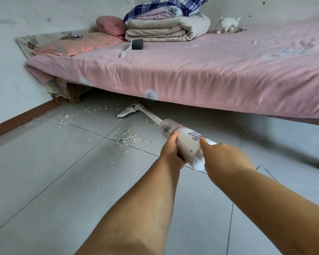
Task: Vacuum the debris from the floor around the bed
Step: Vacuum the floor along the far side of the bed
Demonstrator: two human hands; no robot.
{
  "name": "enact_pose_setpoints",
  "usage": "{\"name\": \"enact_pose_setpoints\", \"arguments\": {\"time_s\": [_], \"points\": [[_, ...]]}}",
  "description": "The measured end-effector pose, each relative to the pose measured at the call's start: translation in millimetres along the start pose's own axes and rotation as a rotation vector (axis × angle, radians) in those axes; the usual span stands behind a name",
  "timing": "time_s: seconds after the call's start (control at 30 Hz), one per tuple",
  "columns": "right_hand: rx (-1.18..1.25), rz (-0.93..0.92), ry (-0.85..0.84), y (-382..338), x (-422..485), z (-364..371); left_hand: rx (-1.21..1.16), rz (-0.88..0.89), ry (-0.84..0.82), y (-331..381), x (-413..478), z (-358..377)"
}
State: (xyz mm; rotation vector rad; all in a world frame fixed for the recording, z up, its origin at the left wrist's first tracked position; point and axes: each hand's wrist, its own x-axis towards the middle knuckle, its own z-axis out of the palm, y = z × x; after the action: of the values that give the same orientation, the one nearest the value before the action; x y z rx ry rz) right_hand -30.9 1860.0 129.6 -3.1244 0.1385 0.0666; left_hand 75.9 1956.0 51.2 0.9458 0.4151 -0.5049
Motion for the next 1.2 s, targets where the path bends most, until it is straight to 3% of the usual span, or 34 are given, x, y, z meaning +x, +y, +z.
{"name": "enact_pose_setpoints", "arguments": {"time_s": [0.43,0.73,1.2], "points": [[0.021,-0.027,-0.003,-49.8,41.6,31.1,-0.131,-0.001,0.104,30.3,41.1,-50.4],[0.072,0.012,0.093,-11.3,16.0,37.4,-0.017,-0.106,0.116,12.3,36.0,-27.3],[0.082,0.218,0.14,101.8,-81.5,10.3,0.265,-0.259,0.005,-71.5,-31.7,85.6]]}}
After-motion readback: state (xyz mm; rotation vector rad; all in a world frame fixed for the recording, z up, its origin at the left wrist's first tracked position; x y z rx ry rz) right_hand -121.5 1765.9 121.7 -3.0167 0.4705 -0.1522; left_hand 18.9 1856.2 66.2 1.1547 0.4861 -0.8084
